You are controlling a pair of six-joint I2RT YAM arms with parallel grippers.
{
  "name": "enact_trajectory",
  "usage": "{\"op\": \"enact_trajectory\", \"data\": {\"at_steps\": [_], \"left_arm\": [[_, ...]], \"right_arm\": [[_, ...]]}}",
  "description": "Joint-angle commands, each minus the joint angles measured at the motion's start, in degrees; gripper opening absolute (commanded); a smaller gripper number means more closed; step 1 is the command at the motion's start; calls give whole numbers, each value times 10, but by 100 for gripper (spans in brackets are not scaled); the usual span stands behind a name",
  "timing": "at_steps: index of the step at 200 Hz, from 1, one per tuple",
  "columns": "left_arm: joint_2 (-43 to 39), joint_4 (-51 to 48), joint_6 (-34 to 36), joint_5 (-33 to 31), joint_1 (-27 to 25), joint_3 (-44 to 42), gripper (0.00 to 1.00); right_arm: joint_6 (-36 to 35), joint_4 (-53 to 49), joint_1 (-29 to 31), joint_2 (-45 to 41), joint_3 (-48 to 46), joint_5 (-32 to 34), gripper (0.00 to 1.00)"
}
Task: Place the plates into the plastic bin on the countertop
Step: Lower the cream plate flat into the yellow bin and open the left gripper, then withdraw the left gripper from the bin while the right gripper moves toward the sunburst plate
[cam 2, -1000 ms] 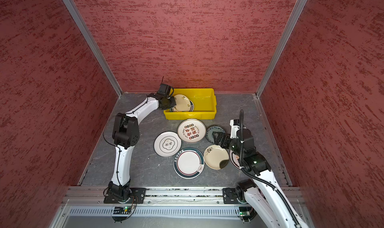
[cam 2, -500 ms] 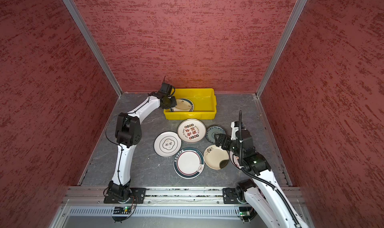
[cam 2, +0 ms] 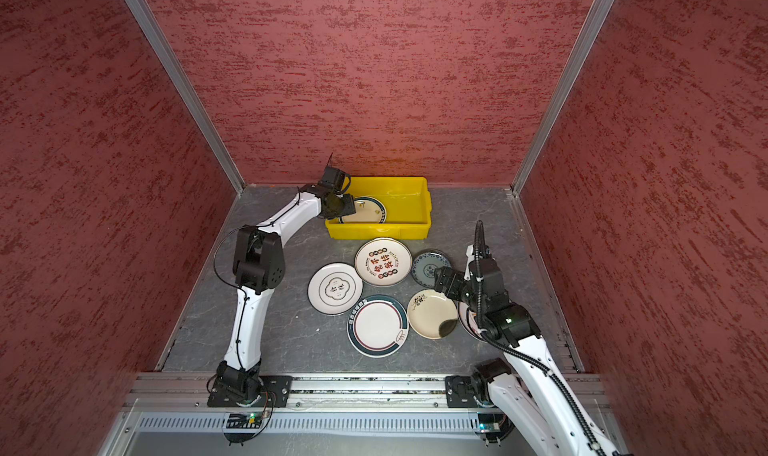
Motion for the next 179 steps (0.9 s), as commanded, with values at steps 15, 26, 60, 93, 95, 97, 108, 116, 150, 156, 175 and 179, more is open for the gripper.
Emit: {"op": "enact_trajectory", "data": {"at_steps": [15, 26, 60, 93, 95, 97, 108, 116, 150, 156, 175, 179], "left_arm": [[-90, 46, 37, -32, -18, -57, 84], [-111, 59, 39, -35, -23, -77, 87], [-182, 103, 35, -29, -35, -140, 97], [-253, 139, 28, -9, -48, -199, 100], [-258, 141, 27, -8, -49, -203, 99], [-263, 143, 27, -7, -50, -206, 99], [-290, 154, 25, -5, -54, -231, 99], [-313, 166, 22, -5, -56, -254, 99], [-412, 217, -6, 16, -61, -364, 99], [-429, 225, -11, 23, -61, -385, 99], [-488, 268, -24, 58, -60, -457, 99], [-502, 276, -27, 61, -61, -474, 100]], "right_arm": [[36, -56, -2, 23, 27, 96, 99], [47, -61, -1, 27, 28, 107, 99], [65, -70, -6, 30, 26, 131, 99], [80, -62, -13, 39, 18, 117, 99], [83, -63, -14, 40, 18, 117, 99], [86, -64, -14, 41, 18, 119, 99], [114, -78, -18, 40, 17, 147, 99], [132, -87, -20, 33, 15, 169, 99], [161, -80, -37, 15, 0, 151, 99], [165, -73, -39, 19, -7, 137, 99], [176, -49, -43, 32, -32, 104, 99], [179, -44, -44, 33, -37, 100, 99]]}}
